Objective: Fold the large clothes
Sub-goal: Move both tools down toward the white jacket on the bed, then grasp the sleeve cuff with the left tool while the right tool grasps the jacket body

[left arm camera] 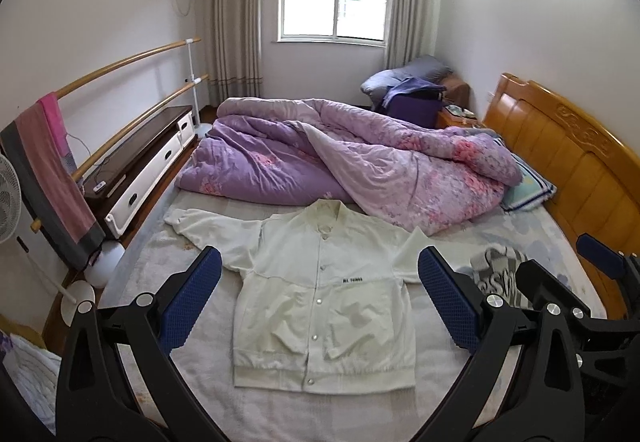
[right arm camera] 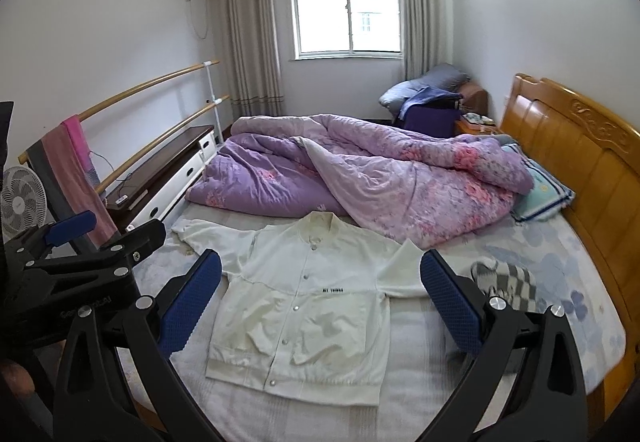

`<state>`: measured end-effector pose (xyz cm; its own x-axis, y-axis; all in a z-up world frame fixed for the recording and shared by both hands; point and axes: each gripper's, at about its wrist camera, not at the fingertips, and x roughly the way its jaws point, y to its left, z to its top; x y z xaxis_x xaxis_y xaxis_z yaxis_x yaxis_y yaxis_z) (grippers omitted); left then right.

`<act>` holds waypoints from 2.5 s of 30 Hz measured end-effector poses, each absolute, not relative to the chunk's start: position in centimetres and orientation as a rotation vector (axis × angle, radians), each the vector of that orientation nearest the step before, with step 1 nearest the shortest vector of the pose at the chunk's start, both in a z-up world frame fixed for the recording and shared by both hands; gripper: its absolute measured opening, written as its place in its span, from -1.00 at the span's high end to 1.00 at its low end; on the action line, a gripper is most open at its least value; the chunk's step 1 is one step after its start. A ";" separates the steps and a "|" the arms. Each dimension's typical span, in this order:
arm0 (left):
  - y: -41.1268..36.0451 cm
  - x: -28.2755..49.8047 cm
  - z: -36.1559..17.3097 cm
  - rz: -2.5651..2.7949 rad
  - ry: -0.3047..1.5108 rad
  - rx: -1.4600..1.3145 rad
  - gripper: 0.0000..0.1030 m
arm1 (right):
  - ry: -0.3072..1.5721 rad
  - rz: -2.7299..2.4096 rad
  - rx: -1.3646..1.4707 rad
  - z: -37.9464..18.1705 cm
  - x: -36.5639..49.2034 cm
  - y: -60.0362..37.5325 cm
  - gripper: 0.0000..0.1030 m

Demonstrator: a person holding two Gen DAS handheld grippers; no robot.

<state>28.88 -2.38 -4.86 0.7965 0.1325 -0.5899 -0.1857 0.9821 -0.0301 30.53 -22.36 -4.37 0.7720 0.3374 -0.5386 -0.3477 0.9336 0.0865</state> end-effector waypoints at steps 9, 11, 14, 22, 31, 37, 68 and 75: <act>-2.7 36.4 -6.3 0.263 0.704 -0.057 -0.90 | 0.635 0.457 0.006 -6.5 38.7 -22.4 -0.86; -2.0 37.4 -7.0 0.276 0.733 -0.054 -0.90 | 0.659 0.469 0.009 -7.3 39.9 -21.9 -0.86; -0.8 38.7 -8.2 0.287 0.764 -0.057 -0.90 | 0.699 0.484 0.011 -8.4 41.9 -20.7 -0.86; 4.5 42.3 -12.7 0.282 0.857 -0.110 -0.90 | 0.806 0.520 -0.014 -12.3 45.8 -16.0 -0.86; 16.5 47.9 -21.5 0.270 0.957 -0.252 -0.90 | 0.905 0.445 -0.080 -20.2 50.2 -7.1 -0.86; 27.9 52.0 -29.3 0.359 0.987 -0.325 -0.90 | 0.930 0.407 -0.071 -26.9 54.6 -2.2 -0.85; 63.2 69.6 -57.7 0.588 0.969 -0.648 0.75 | 1.100 0.495 0.005 -51.1 65.7 4.9 0.64; 65.2 59.9 -48.7 0.696 0.781 -0.603 0.76 | 1.139 0.703 0.119 -53.5 67.2 12.2 0.93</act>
<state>59.86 65.17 -48.72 0.5160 0.3305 -0.7903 -0.7470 0.6252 -0.2262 67.18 12.24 -53.52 0.2313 0.5680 -0.7899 -0.4519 0.7817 0.4298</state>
